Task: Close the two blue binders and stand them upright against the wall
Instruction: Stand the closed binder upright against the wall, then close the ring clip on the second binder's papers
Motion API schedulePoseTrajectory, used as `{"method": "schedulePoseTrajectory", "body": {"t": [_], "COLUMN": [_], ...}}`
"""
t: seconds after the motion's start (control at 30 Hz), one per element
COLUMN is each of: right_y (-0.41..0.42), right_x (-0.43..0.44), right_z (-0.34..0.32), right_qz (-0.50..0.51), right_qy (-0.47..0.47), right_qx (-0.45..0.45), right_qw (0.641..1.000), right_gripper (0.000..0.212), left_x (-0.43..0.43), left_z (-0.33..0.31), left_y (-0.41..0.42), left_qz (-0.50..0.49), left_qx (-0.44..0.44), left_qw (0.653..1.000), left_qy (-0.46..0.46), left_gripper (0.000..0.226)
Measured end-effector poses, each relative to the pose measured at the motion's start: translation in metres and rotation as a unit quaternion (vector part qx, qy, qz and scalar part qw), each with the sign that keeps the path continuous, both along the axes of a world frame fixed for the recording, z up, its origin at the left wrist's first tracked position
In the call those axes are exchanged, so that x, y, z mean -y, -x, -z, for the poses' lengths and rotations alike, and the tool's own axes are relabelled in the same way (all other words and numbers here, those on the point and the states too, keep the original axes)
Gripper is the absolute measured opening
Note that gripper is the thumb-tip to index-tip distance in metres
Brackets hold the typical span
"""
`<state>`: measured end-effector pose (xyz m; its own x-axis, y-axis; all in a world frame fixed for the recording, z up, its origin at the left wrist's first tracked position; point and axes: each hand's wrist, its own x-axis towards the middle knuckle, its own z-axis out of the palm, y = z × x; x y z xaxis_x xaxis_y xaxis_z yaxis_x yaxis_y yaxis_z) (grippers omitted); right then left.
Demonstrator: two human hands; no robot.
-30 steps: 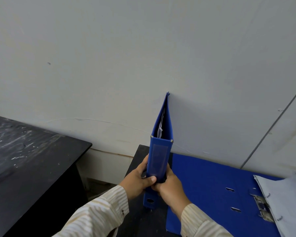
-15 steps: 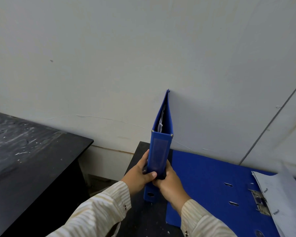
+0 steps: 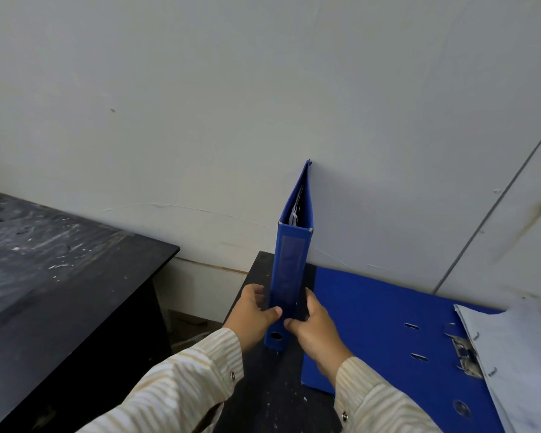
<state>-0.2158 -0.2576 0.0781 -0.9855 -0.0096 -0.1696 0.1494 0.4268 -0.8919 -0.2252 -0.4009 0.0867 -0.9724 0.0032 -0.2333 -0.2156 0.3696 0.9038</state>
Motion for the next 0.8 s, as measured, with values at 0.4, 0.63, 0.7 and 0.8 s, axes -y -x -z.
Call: {"method": "schedulePoseTrajectory", "body": {"t": [0.4, 0.63, 0.7, 0.8], "right_y": [-0.026, -0.041, -0.047, -0.056], "right_x": [-0.028, -0.084, -0.106, -0.150], "right_z": [0.015, 0.025, 0.028, 0.032], "right_qz": [0.044, 0.077, 0.085, 0.089], "right_qy": [-0.010, -0.039, -0.048, -0.070], "right_qx": [0.034, 0.048, 0.055, 0.070], "right_qw": [0.998, 0.995, 0.994, 0.991], "right_gripper": [0.063, 0.050, 0.048, 0.048], "left_x": [-0.035, -0.090, -0.113, -0.154], "left_z": [0.009, 0.027, 0.034, 0.046], "left_y": [-0.027, -0.034, -0.034, -0.037], "left_qz": [0.138, 0.180, 0.187, 0.191], "left_qx": [-0.008, 0.021, 0.030, 0.046], "left_qw": [0.988, 0.981, 0.979, 0.977], "left_qy": [0.073, 0.071, 0.076, 0.085], "left_gripper": [0.025, 0.028, 0.030, 0.033]}}
